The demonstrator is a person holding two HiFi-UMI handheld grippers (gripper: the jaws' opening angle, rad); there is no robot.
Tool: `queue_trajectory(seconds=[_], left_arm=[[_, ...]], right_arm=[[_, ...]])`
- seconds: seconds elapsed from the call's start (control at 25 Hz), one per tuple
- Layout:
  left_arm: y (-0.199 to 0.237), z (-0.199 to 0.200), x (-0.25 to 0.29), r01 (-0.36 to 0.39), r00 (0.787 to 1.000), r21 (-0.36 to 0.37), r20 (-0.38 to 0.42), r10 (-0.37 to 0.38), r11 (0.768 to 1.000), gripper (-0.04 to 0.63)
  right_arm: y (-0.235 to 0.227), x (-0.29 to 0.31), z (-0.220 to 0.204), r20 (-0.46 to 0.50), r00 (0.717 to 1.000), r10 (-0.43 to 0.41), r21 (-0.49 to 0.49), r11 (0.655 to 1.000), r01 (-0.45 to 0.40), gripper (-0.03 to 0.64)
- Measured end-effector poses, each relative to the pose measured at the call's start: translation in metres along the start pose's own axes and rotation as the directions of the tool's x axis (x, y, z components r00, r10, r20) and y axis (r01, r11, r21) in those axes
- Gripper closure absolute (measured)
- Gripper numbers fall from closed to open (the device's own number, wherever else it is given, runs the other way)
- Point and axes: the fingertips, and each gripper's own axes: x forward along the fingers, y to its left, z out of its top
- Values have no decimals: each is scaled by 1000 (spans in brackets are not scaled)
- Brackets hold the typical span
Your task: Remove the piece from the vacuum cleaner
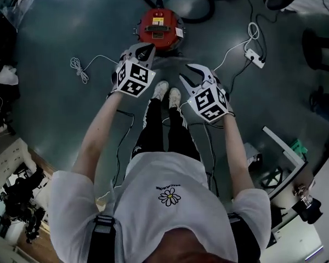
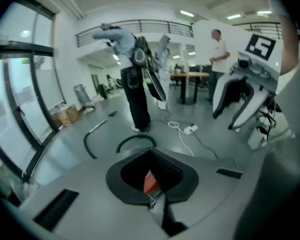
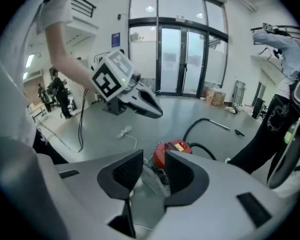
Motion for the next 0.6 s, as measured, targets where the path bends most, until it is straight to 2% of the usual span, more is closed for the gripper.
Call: queue_trajectory(seconds=[0.12,0.24,0.32,0.4,0.48,0.52,0.6], left_arm=[[6,-67,94,79,982,128,-182,-54,989,595],[0,-126,169,139,944,193,-324,-71,971,595],[-7,-156,207,182,916,237,-393,-77,954,595],[-13,-181,232,221,893,274,-442,-81,936,595],[-16,-199,248,253,874,300,-478,-85,920,595],[-17,-204,253,263,870,313,-487,-83,913,596],[-16,-208,258,265,874,340,-479,-76,902,595]], right_arm=[[-19,70,-58,-105,994,35,-88,995,-45,497],[-29,135,-134,-228,971,69,-124,987,-99,497],[-35,175,-185,-313,945,98,-118,983,-141,497],[-40,208,-224,-395,912,114,-124,977,-176,497],[-47,234,-246,-442,891,102,-140,973,-181,497],[-53,245,-252,-453,888,85,-156,972,-173,497],[-62,264,-261,-474,879,56,-192,967,-165,497]])
